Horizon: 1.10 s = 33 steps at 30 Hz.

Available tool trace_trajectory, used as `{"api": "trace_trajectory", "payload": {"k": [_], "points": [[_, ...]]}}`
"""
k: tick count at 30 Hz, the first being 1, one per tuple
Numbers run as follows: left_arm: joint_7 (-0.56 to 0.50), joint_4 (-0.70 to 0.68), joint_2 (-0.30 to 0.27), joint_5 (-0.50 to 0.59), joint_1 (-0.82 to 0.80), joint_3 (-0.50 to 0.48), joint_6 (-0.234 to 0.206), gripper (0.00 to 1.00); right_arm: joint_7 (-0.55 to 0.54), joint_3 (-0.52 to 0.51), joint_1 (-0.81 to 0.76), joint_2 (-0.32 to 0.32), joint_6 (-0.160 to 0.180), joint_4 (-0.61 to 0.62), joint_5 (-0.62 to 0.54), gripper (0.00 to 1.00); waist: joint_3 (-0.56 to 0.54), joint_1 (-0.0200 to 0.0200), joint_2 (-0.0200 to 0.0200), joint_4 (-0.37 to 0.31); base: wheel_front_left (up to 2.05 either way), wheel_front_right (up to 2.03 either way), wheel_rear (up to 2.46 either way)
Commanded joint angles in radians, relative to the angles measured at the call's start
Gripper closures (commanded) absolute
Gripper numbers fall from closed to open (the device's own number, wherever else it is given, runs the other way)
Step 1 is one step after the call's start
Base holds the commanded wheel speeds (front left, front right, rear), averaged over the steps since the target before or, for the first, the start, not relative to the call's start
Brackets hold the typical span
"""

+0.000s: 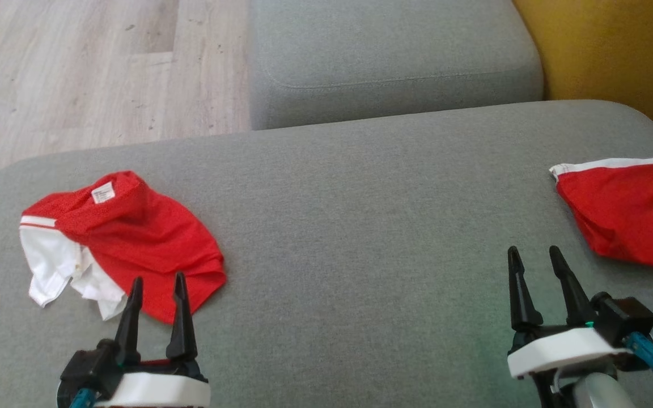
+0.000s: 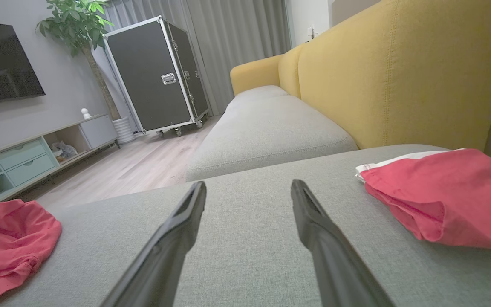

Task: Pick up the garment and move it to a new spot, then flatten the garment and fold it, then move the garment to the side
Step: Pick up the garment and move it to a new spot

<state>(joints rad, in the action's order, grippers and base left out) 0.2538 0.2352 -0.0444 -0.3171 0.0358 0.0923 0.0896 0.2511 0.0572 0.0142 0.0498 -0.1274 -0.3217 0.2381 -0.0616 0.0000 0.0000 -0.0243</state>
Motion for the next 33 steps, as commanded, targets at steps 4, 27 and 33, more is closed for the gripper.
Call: {"api": "trace_trajectory", "payload": {"k": [4, 27, 33], "points": [[0.008, -0.013, -0.006, 0.01, -0.051, -0.032, 0.004, 0.0, 0.011, 0.047, 0.036, 0.001, -0.003, 0.048, 0.02, 0.0, -0.007, 0.0, 0.0, 0.046, 0.0, 0.0, 0.0], [0.008, -0.02, -0.006, 0.087, -0.03, -0.112, 0.022, 0.0, 0.011, 0.198, -0.009, 0.0, -0.003, 0.032, 0.125, 0.0, -0.054, 0.0, 0.0, 0.344, 0.0, 0.0, 0.0], [0.008, -0.009, -0.013, 0.121, -0.062, -0.123, 0.033, 0.0, 0.011, 0.212, 0.001, 0.0, -0.003, 0.025, 0.141, 0.0, -0.036, 0.0, 0.0, 0.338, 0.0, 0.0, 0.0]]}}
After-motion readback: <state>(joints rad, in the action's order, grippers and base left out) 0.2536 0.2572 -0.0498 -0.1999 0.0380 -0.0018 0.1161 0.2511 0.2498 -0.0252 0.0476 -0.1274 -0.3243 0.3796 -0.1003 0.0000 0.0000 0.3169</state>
